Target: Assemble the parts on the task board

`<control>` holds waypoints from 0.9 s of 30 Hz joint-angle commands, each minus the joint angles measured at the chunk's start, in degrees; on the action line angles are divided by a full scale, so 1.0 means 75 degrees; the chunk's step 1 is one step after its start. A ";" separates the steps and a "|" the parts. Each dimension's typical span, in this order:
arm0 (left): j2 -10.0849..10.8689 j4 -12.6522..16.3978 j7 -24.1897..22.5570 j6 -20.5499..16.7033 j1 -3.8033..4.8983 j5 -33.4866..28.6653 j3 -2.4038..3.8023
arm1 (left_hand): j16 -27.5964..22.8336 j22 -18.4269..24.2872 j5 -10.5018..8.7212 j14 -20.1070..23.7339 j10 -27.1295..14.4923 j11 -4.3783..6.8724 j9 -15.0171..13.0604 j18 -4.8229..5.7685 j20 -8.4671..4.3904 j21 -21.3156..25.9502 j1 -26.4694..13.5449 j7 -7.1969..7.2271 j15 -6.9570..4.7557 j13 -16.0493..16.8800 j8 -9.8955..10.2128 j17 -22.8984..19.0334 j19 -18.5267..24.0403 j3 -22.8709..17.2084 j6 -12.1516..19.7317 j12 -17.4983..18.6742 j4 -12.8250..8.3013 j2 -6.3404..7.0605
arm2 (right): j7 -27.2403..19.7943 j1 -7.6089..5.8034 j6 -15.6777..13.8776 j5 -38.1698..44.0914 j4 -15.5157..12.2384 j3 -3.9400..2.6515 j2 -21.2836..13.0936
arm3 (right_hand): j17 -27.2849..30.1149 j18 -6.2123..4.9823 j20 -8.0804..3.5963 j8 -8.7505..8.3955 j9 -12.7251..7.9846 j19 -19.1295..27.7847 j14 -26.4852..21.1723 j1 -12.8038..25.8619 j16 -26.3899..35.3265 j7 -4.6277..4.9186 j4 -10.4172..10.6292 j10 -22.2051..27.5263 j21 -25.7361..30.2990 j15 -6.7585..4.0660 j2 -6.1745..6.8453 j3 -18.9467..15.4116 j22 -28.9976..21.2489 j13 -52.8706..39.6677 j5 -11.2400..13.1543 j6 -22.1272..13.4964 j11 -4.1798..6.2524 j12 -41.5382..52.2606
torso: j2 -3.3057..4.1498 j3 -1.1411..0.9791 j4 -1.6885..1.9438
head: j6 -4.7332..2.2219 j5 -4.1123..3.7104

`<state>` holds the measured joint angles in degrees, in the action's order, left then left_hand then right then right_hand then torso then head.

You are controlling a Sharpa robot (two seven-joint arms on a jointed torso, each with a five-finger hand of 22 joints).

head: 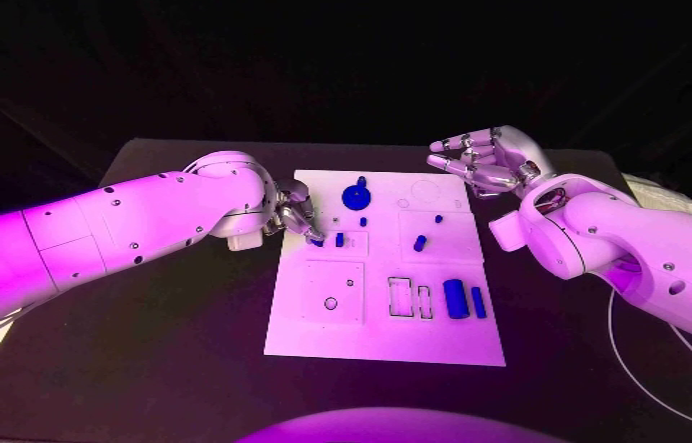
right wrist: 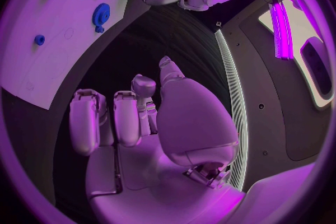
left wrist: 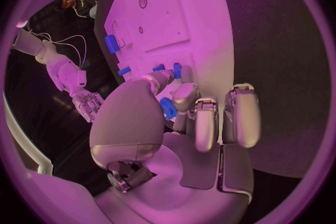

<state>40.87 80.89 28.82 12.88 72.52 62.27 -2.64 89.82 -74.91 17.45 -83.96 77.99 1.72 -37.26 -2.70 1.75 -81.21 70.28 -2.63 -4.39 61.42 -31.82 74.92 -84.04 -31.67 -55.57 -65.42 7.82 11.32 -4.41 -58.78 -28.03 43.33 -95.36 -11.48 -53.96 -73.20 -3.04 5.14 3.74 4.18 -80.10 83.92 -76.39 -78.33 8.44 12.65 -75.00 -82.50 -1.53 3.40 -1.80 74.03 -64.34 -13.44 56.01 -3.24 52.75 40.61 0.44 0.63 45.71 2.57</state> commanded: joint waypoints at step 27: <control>-0.0269 -0.0082 0.0999 0.0643 -0.0022 -0.0021 -0.0029 | 0.0023 -0.1345 0.0036 -0.0805 0.0271 0.0123 0.0192 0.0100 -0.0090 -0.0173 -0.1053 0.0199 -0.0132 0.0264 0.0236 0.2011 -0.0354 -0.0254 -0.0495 -0.0151 -0.0263 -0.0410 | -0.0082 0.0006 0.0201 0.0070 -0.0109 0.0001 -0.0049 | 0.0044 -0.0099 0.0007 0.0029 0.0008 0.0077 0.0350 -0.0004 0.0057 -0.0023 0.0007 0.0049 0.0068 0.0060 -0.0093 -0.0050 -0.0045 0.0026 -0.0060 -0.0023 0.0006 -0.0008 | -0.0001 -0.0001 -0.0003 | 0.0066 -0.0015</control>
<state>39.07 80.22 34.44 14.76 72.97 62.12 -2.36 89.83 -74.91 17.36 -84.12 79.70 2.60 -35.90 -2.71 1.33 -82.24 62.78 -2.32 -4.95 63.40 -30.34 74.91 -84.05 -33.68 -57.76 -66.35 5.81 8.16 -4.45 -58.77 -27.45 43.35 -96.03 -11.47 -54.33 -72.92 -3.04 5.35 3.74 4.16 -79.90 83.92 -76.39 -78.09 8.44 12.65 -75.00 -82.25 -1.53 3.40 -1.80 73.74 -64.18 -13.65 56.01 -3.25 52.75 40.59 0.41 0.59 46.14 2.49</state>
